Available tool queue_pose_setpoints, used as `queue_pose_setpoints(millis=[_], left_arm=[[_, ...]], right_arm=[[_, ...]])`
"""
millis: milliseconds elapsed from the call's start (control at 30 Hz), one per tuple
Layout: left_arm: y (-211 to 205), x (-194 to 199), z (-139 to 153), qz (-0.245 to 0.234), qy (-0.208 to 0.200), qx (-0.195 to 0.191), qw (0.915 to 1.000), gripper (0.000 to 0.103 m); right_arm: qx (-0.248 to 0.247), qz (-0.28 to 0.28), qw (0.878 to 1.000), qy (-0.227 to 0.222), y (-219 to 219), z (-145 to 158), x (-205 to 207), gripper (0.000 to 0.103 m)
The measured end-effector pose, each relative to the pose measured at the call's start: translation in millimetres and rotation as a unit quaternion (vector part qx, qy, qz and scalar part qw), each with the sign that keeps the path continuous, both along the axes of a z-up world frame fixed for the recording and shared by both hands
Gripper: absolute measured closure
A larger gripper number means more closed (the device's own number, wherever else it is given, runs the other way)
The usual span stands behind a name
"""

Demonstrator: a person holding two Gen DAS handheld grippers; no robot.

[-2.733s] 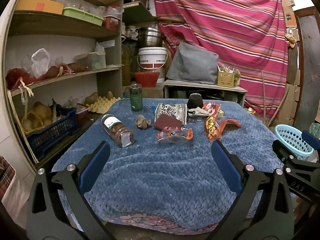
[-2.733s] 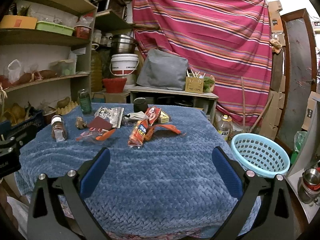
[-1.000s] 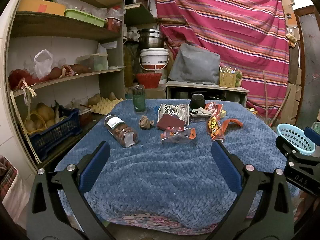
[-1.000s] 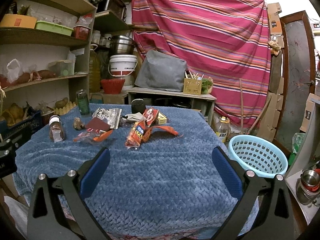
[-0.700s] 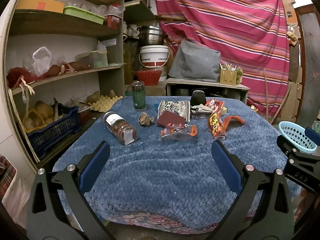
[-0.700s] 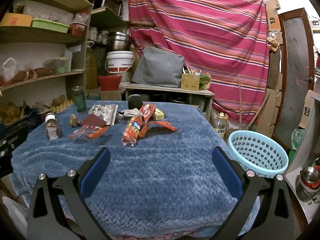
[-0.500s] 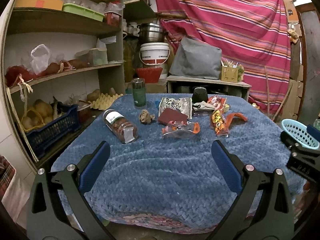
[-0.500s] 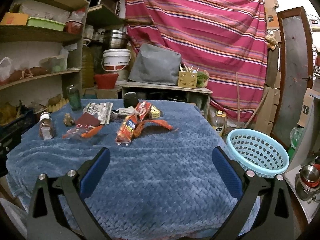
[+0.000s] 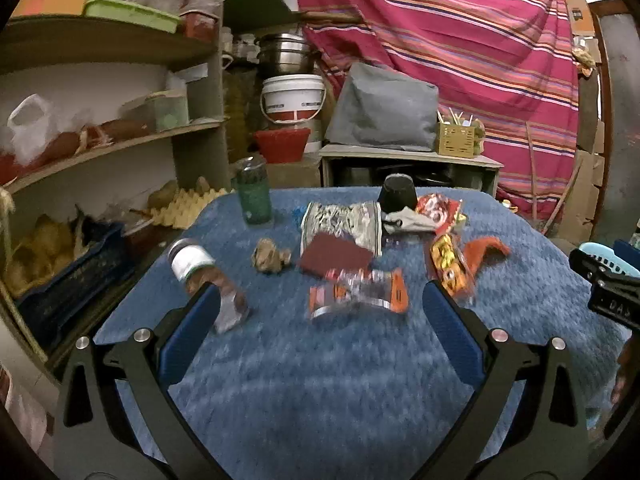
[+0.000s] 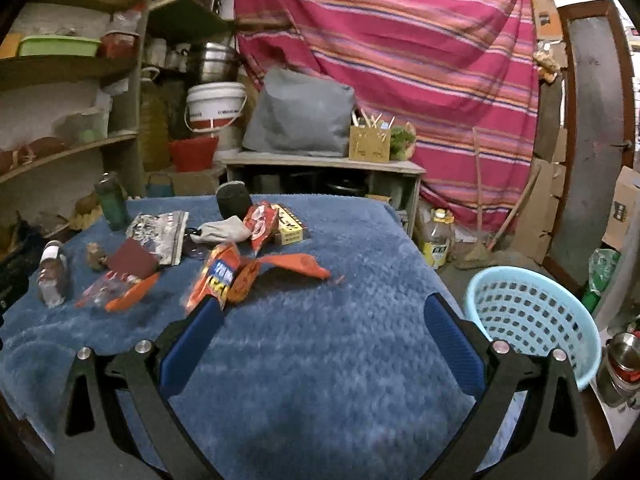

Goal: Collect trash
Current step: 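Grasp the clear orange-printed wrapper with the left tool while the right tool grasps the orange chip bag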

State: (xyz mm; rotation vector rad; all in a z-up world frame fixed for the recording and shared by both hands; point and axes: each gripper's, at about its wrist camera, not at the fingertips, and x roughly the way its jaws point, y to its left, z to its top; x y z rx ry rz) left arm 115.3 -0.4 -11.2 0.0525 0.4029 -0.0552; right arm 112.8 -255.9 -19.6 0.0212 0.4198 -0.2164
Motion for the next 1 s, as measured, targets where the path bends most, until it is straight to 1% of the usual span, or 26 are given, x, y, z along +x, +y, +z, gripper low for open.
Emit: queue_pose_setpoints(millis=[67, 167, 300, 400, 467, 533, 667, 867, 1000], left_arm=[[-3.3, 15.0, 3.4, 0.000, -0.003, 0.001, 1.0000, 0.005], [-6.8, 41.8, 3.9, 0.000, 0.006, -0.008, 0.9999, 0.005], [-5.8, 67.0, -10.0, 0.010, 0.028, -0.010, 0.9995, 0.005], [-2.0, 80.1, -28.5, 0.013, 0.059, -0.020, 0.9980, 0.005], [-1.3, 87.7, -37.6, 0.009, 0.081, -0.024, 0.9964, 0.005], [-3.0, 92.5, -42.9, 0.001, 0.092, -0.024, 0.9955, 0.005], [-10.7, 93.7, -46.0, -0.018, 0.095, -0.016, 0.9952, 0.005], [-34.3, 89.4, -47.0, -0.050, 0.089, 0.024, 0.9945, 0.005], [-43.3, 93.2, -52.7, -0.072, 0.113, 0.030, 0.9905, 0.005]], right_arm=[[0.000, 0.008, 1.000, 0.003, -2.2, 3.5, 17.9, 0.004], [-0.003, 0.011, 1.000, 0.016, -2.1, 4.9, 45.2, 0.004], [0.000, 0.000, 0.999, 0.036, -8.3, -3.2, 73.1, 0.004], [0.000, -0.013, 0.999, 0.044, -14.0, -15.3, 75.1, 0.004], [0.015, -0.014, 0.998, 0.056, -18.3, -23.7, 78.2, 0.004], [0.020, -0.014, 0.998, 0.063, -19.5, -27.7, 82.6, 0.004], [0.013, -0.013, 0.997, 0.074, -17.4, -34.7, 86.7, 0.004], [0.025, -0.017, 0.997, 0.077, -22.1, -34.7, 89.8, 0.004], [0.026, -0.020, 0.996, 0.077, -23.5, -34.3, 88.4, 0.004]])
